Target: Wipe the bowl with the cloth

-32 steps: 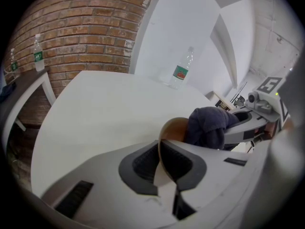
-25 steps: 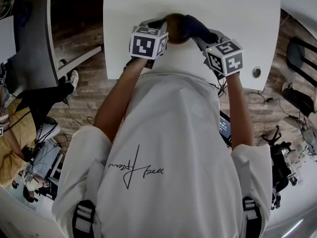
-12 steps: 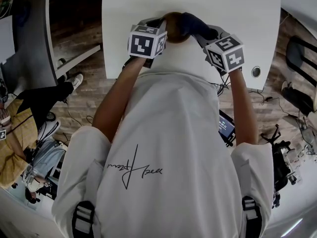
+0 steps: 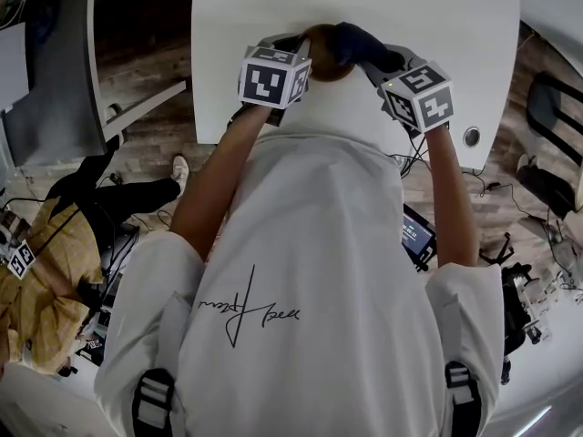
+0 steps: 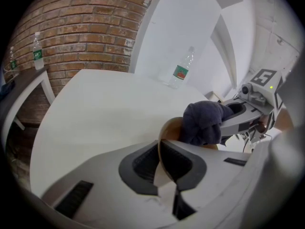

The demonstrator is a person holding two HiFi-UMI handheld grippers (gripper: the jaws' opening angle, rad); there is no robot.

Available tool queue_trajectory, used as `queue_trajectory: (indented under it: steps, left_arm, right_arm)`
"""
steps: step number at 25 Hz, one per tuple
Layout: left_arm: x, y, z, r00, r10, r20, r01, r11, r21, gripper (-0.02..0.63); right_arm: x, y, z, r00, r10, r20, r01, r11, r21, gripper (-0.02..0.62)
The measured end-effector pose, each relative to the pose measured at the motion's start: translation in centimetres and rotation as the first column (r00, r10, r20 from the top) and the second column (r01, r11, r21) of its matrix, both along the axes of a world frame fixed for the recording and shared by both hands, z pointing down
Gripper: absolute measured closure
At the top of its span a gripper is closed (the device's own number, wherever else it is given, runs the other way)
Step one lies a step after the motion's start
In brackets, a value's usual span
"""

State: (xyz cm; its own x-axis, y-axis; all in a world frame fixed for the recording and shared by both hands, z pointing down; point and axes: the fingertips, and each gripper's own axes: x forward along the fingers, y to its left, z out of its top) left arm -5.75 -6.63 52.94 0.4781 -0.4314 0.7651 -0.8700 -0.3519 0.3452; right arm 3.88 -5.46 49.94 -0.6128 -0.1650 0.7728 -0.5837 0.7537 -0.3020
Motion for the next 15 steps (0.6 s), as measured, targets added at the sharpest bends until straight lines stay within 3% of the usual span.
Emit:
queue_trajectory:
  steps: [15]
  left_arm:
    - [-0.1, -0.1, -0.1, 1.0, 0.003, 0.002, -0.003, 1.0, -0.001, 0.597]
  right_arm:
    - [-0.8, -1.2, -0.3, 0.997, -0.076, -0.017, 0.077, 0.997, 0.02, 0.559]
